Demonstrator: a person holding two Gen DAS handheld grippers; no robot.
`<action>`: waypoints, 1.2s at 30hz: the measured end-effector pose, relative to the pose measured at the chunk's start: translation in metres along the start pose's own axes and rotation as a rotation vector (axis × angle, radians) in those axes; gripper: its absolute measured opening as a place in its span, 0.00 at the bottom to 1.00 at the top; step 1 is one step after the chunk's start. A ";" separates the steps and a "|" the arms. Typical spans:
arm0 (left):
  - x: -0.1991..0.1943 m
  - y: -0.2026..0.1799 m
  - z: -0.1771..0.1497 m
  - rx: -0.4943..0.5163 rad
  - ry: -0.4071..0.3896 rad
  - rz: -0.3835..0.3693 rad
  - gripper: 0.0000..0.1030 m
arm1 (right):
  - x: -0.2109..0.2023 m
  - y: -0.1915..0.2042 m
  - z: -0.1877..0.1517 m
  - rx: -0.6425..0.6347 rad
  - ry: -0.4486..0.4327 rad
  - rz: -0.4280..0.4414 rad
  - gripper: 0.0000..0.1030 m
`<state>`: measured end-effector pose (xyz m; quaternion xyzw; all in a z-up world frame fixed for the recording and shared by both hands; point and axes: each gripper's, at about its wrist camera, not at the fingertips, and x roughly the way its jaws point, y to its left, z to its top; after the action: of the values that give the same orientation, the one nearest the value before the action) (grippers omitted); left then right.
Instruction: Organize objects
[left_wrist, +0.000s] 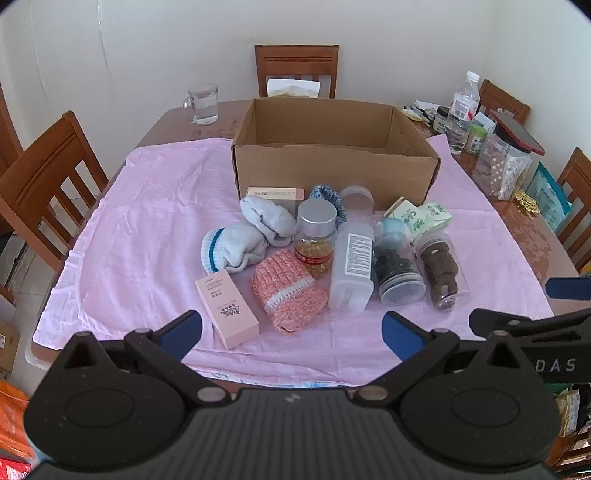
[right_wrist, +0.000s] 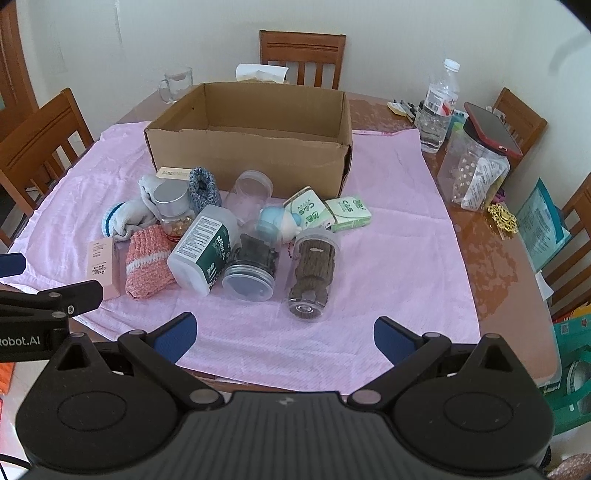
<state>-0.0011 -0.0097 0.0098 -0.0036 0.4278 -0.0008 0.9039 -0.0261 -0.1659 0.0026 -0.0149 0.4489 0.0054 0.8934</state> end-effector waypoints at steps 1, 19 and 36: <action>0.000 0.000 0.001 0.001 0.001 0.003 1.00 | -0.001 -0.001 0.000 -0.003 -0.003 0.002 1.00; 0.003 0.006 0.006 0.015 -0.001 -0.004 1.00 | -0.002 0.003 0.005 -0.027 -0.010 0.009 1.00; 0.034 0.019 0.000 0.106 0.000 -0.057 0.99 | 0.026 0.015 0.002 0.011 0.006 0.012 1.00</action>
<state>0.0205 0.0091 -0.0169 0.0321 0.4269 -0.0489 0.9024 -0.0095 -0.1508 -0.0171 -0.0074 0.4517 0.0083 0.8921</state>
